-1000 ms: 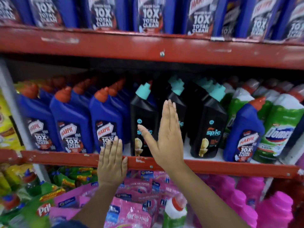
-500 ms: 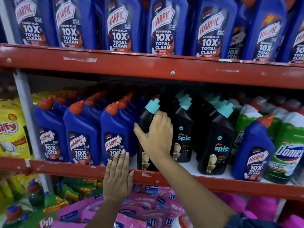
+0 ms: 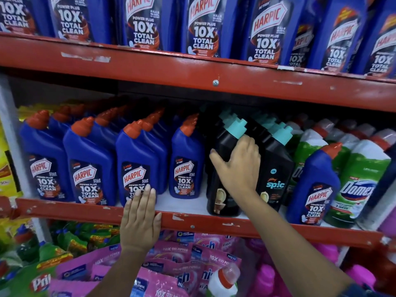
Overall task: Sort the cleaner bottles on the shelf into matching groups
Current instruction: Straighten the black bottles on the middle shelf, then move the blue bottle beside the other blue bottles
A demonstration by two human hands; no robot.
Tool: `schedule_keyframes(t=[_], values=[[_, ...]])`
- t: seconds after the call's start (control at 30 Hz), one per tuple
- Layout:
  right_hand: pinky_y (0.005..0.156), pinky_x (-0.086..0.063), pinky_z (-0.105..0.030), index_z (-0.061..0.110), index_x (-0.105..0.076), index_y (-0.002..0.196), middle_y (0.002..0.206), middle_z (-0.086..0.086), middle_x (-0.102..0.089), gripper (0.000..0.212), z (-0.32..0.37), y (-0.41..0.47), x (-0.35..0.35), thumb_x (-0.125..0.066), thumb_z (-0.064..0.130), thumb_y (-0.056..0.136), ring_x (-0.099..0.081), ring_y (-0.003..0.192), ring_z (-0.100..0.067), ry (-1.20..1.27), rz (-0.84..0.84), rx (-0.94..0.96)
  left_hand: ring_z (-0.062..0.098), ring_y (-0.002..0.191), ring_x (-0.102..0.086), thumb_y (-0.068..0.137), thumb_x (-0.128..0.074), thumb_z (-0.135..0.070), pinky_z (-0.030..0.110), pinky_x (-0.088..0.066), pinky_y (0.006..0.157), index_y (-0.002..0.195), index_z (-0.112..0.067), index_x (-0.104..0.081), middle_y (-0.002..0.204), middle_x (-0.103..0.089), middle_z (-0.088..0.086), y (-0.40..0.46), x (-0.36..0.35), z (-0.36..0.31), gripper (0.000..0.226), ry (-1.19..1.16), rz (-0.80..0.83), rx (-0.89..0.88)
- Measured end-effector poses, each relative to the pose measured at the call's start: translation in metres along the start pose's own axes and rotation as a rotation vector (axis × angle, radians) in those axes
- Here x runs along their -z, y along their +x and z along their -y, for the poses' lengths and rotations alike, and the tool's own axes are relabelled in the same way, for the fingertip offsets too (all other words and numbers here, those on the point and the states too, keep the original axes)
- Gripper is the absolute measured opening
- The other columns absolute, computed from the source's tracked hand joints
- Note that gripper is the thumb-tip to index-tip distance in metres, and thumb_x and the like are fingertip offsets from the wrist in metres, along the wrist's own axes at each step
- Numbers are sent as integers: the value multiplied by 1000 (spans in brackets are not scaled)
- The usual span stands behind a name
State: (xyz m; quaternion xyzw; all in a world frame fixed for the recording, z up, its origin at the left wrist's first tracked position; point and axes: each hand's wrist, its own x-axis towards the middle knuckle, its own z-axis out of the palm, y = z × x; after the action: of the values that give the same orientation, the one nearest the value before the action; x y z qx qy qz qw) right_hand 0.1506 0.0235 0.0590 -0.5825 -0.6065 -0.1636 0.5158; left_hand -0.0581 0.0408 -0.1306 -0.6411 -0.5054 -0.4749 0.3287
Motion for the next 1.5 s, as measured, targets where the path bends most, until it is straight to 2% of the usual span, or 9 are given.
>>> schedule_keyframes(t=[0.2, 0.37, 0.53, 0.7, 0.87, 1.1, 1.23, 1.37, 1.5], values=[[82, -41, -41, -1, -52, 103, 99, -15, -57, 54, -6, -6, -5, -73, 40, 76, -53, 93, -32, 45, -34, 22, 16, 148, -9, 104, -14, -38, 36, -7, 120, 154, -14, -11, 161, -6, -2, -1, 0, 0, 56, -5, 10, 3], [98, -41, -43, -1, -46, 128, 123, -17, -55, 69, -15, -21, -9, -64, 51, 86, -49, 116, -31, 102, -67, 68, 16, 148, -9, 104, -15, -38, 36, -8, 120, 154, -14, -12, 161, -6, -3, 0, -1, -1, 56, -6, -8, 3], [116, -27, -44, 3, -23, 149, 153, -16, -32, 72, -24, -49, -7, -49, 45, 97, -21, 145, -25, 123, -29, 114, 15, 148, -8, 104, -15, -38, 36, -8, 120, 154, -13, -13, 161, -6, -3, 0, 0, 0, 56, -1, -13, -4], [122, -6, -35, 7, -10, 153, 161, -9, -12, 76, -52, -82, 9, -47, 43, 98, -1, 150, -17, 21, 10, 187, 15, 148, -7, 104, -14, -38, 36, -6, 120, 154, -14, -12, 161, -5, -4, 0, 0, -2, 56, -6, -12, 0], [122, -4, -38, 4, -12, 152, 160, -13, -12, 74, -94, -80, 41, -35, 49, 98, -3, 150, -21, -52, -99, 86, 15, 148, -9, 104, -16, -37, 36, -6, 120, 153, -12, -16, 161, -7, -4, 0, 1, -2, 56, -1, -34, 2], [120, -13, -48, -3, -15, 150, 158, -20, -18, 74, -159, -39, 74, -46, 39, 98, -10, 148, -29, -134, -212, -39, 17, 148, -10, 103, -19, -35, 38, -8, 120, 150, -5, -24, 161, -9, -2, -2, -1, -3, 56, 4, -46, 0], [118, -16, -45, -6, -30, 143, 147, -26, -39, 75, -172, -17, 74, -45, 50, 94, -32, 139, -37, -187, -188, -44, 15, 148, -7, 103, -17, -36, 37, -6, 120, 151, -7, -22, 161, -7, -5, -1, 1, -3, 56, -11, -17, 10], [90, -39, -44, -6, -50, 112, 100, -23, -58, 61, -174, 1, 74, -53, 51, 90, -54, 96, -39, -190, -191, -29, 15, 148, -6, 103, -17, -36, 38, -6, 120, 151, -6, -23, 161, -6, -6, 0, 2, -4, 56, -21, -27, 12], [75, -38, -38, -3, -49, 104, 91, -19, -53, 49, -169, 3, 73, -58, 43, 90, -49, 84, -33, -136, -202, -41, 15, 148, -7, 103, -18, -36, 38, -7, 120, 152, -9, -18, 161, -6, -6, 1, 3, -5, 56, -13, -40, 3]])
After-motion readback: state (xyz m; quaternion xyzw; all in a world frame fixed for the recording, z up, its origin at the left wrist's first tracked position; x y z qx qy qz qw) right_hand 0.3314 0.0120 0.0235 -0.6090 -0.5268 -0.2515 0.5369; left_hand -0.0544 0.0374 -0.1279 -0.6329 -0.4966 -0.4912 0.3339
